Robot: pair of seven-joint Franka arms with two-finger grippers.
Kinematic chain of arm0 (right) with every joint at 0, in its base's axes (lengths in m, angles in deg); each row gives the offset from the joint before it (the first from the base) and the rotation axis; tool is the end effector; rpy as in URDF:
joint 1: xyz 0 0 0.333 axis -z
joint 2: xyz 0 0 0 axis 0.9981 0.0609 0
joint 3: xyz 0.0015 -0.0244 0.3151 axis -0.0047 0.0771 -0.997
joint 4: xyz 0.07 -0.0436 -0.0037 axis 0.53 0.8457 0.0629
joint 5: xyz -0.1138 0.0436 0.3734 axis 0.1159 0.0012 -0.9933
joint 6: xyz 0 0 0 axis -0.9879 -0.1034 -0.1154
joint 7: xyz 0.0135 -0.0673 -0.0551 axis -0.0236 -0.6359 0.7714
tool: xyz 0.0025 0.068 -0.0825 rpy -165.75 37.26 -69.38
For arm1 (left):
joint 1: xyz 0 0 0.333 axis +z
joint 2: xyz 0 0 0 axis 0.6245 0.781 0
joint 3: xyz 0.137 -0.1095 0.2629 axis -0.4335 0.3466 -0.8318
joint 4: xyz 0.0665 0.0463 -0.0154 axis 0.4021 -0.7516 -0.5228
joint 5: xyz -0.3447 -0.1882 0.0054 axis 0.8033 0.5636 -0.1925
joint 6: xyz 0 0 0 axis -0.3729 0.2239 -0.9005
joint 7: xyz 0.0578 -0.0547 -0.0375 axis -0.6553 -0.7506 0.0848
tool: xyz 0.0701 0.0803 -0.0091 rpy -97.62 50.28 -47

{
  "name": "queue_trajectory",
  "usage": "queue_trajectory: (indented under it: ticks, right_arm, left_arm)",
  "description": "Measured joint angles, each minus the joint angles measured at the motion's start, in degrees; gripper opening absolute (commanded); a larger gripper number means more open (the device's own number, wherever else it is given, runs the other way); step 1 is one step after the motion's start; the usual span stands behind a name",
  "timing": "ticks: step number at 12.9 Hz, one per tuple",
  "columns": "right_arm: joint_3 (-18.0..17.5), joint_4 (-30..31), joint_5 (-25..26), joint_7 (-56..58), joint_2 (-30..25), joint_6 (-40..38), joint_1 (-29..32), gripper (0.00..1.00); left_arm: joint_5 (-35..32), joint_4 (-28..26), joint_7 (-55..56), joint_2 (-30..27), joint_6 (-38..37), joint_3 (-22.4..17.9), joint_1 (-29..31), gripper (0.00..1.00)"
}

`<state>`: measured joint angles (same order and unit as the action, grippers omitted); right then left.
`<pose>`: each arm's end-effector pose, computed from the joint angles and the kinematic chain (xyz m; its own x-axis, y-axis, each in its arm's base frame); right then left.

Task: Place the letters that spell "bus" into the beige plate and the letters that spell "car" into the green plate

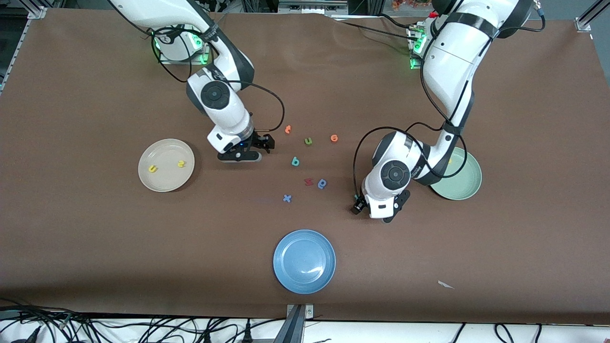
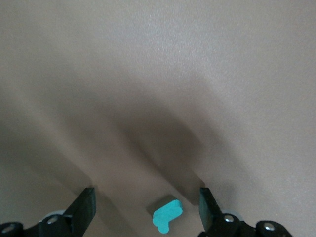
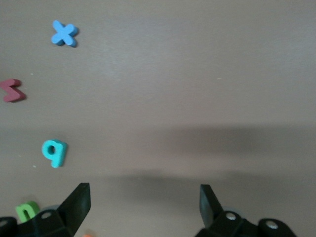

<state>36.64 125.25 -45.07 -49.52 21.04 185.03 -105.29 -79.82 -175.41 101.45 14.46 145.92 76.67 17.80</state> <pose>0.4870 0.3584 0.2380 0.9993 -0.0338 0.0176 -0.0320 -0.9950 -0.0950 0.6341 -0.3121 0.1660 0.6102 0.7847 -0.1090 0.7872 -0.6160 -0.0276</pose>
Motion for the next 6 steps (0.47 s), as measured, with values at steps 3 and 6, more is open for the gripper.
queue_trajectory:
  ticks: [3,6]
  right_arm:
    - [2.7,-4.8,0.5,-5.2,3.3,-1.7,-5.3,0.98]
    - [4.6,-11.1,2.7,-10.7,7.4,-4.3,-9.4,0.98]
  left_arm:
    - [0.0,0.1,0.4,0.0,0.0,0.0,-0.5,0.82]
    - [0.0,0.2,0.7,0.0,0.0,0.0,-0.8,0.59]
